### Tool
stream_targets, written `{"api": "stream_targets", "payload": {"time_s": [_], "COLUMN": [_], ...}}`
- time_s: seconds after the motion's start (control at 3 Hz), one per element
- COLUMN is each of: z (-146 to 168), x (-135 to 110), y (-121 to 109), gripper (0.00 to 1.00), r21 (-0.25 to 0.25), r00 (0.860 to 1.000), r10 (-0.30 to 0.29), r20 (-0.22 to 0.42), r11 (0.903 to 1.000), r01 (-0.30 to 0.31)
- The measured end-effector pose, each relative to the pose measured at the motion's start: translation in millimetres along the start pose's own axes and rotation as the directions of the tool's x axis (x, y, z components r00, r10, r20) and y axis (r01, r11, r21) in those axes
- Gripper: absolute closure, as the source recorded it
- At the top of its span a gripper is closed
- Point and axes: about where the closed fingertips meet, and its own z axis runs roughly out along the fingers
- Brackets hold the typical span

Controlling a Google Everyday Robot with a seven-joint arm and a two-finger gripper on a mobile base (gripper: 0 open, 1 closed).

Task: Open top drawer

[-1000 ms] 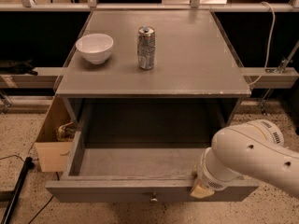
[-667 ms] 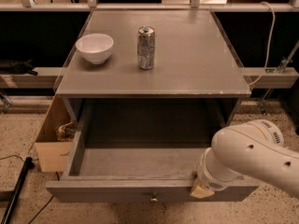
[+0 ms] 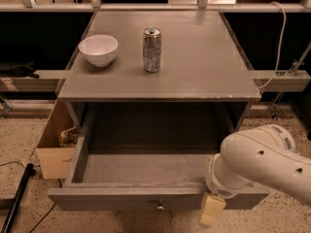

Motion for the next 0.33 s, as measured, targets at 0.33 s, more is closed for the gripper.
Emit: {"api": "stream_targets", "payload": {"time_s": [0.33], "z": [0.0], "x": [0.0], "y": [0.0], "gripper": [0.00], "r21": [0.000], "r00": [1.000], "r10": [0.000], "r20": [0.000], "r11": [1.0000], "r01": [0.000]}}
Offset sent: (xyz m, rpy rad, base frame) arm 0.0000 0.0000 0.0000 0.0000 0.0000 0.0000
